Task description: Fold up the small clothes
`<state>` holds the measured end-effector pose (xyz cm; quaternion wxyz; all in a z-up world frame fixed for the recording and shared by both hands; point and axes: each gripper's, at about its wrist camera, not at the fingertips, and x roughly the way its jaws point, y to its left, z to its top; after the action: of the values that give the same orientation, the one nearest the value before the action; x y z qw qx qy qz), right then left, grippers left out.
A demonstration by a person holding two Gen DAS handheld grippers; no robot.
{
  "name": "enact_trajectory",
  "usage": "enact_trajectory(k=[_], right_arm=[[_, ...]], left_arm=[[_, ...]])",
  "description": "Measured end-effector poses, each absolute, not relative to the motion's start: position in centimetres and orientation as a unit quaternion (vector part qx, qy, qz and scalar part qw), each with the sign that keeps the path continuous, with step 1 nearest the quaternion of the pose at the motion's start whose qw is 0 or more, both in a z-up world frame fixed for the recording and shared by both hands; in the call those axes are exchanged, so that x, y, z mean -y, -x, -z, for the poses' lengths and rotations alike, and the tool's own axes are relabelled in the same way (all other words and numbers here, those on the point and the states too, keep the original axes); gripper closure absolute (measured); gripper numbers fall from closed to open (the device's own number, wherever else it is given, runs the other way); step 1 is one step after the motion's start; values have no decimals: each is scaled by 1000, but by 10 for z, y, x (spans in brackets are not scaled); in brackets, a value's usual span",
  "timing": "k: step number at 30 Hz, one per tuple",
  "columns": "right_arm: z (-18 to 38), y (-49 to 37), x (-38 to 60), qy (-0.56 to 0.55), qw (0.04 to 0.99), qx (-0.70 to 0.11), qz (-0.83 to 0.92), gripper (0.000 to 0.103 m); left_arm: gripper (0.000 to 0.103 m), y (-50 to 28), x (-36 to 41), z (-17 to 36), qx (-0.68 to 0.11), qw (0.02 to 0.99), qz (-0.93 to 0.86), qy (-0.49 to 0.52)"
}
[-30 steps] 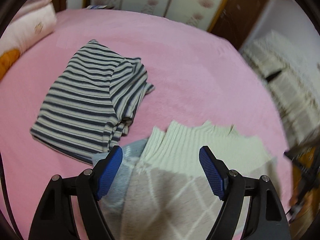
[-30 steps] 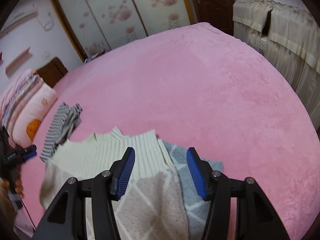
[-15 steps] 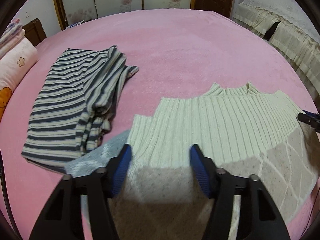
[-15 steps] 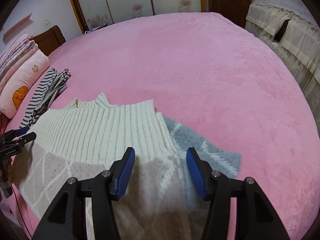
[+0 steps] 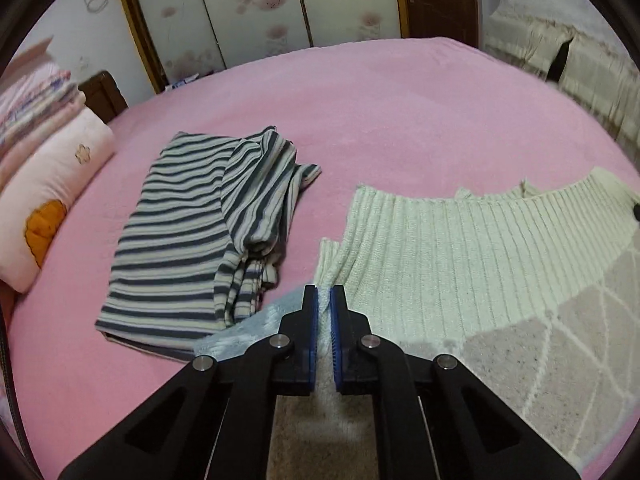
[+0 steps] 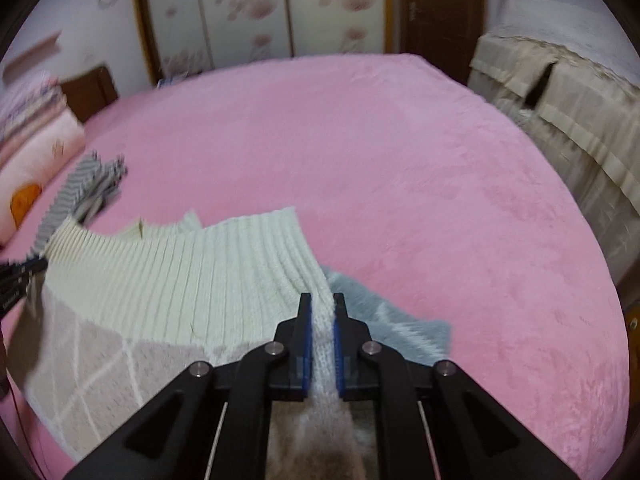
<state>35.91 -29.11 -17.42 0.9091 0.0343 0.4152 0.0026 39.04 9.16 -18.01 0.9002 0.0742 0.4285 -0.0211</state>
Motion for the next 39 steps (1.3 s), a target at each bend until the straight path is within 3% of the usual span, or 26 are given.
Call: enact_trajectory(k=[12, 15, 22, 33, 39], right_arm=[[171, -353, 287, -38, 919, -393, 5, 95], [170, -352, 287, -40, 925, -377, 12, 95], [215, -376, 295, -46, 901, -430, 42, 95], [233, -376, 303, -41, 907, -418, 34, 96], [223, -376, 299, -34, 904, -426, 29, 89]], left_arm=[[99, -393, -97, 171, -401, 913, -5, -73], [99, -396, -102, 184, -407, 910, -31, -70], [99, -408, -97, 227, -432, 895, -62, -93], [96, -412, -111, 244, -422, 902, -58, -68], [89, -414, -109, 239, -434, 896, -47, -77]])
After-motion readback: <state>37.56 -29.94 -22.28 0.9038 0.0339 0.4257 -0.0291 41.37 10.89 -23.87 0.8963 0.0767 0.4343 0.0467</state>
